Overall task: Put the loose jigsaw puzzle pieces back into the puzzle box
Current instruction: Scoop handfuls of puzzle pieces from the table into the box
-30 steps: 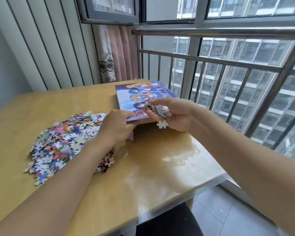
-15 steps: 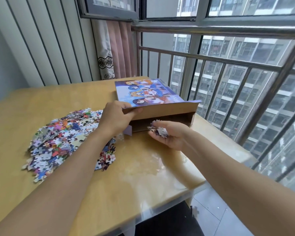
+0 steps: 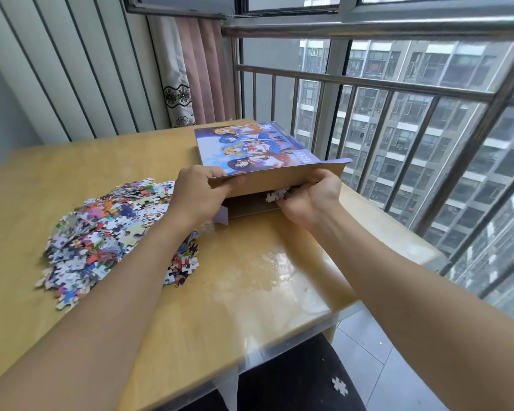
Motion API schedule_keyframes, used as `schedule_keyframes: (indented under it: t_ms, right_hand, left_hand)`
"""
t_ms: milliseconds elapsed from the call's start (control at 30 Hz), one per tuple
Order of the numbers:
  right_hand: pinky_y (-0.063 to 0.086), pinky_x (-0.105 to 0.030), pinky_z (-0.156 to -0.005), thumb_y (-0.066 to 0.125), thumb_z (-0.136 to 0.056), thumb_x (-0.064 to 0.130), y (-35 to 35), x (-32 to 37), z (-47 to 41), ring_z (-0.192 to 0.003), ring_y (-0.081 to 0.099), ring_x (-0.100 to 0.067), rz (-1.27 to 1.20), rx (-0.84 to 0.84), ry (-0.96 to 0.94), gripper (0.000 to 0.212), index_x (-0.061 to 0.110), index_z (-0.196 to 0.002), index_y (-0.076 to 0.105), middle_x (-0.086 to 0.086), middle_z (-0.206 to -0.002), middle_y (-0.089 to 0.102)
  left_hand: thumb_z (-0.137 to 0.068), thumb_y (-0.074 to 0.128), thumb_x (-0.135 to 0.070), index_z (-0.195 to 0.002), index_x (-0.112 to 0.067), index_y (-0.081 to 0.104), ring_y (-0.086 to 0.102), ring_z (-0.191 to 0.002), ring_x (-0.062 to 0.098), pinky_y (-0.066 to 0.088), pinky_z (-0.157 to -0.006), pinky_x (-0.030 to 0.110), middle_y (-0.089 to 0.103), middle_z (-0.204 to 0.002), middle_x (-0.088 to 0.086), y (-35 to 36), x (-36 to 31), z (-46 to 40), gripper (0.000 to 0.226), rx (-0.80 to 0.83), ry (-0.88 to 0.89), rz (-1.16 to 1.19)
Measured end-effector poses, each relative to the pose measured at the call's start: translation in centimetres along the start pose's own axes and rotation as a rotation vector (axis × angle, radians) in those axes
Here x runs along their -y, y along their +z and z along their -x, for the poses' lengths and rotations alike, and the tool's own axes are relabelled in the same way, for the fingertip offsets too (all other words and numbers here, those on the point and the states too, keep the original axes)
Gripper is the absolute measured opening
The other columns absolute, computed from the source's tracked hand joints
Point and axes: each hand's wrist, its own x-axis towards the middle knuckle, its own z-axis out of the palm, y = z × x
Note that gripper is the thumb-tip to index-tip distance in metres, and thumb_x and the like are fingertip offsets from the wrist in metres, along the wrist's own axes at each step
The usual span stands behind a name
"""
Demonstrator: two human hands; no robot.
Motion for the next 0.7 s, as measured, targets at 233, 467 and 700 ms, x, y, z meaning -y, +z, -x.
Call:
schedule_keyframes:
  t_ms: [233, 467, 700]
  right_hand:
    - [0.047, -0.029, -0.071, 0.039, -0.087, 0.003, -0.7, 0.2, -0.3, -0.083, 0.058, -0.020, 0.443, -0.076, -0.049, 0.029, 0.011, -0.108, 0.057, -0.004, -0.086, 0.060]
    - [0.053, -0.038, -0.093, 0.049, -0.083, 0.005, -3.5, 2.1, -0.3, -0.105, 0.061, -0.029, 1.828, 0.043, -0.379, 0.041, 0.011, -0.122, 0.063, -0.010, -0.114, 0.068]
    - [0.055, -0.033, -0.090, 0.075, -0.086, 0.014, -7.1, 6.5, 4.5, -0.092, 0.070, -0.009, 1.860, 0.384, -0.620, 0.020, 0.015, -0.106, 0.077, 0.007, -0.098, 0.076]
  left_hand:
    - [-0.086, 0.074, -0.043, -0.092, -0.016, 0.080, 0.049, -0.064, 0.005, 0.033, -0.051, 0.014, 0.062, -0.070, -0.014, -0.4, -0.2, 0.2, 0.029, -0.009, -0.011, 0.014]
    - [-0.087, 0.074, -0.042, -0.084, -0.022, 0.077, 0.050, -0.061, 0.007, 0.038, -0.053, 0.024, 0.062, -0.066, -0.014, -1.0, -0.6, 0.5, 0.020, -0.024, 0.022, -0.007]
    - [-0.061, 0.073, -0.068, -0.085, -0.035, 0.069, 0.057, -0.083, 0.016, 0.046, -0.072, 0.032, 0.067, -0.090, -0.008, -0.2, -3.3, 1.6, 0.042, 0.288, 0.207, -0.290]
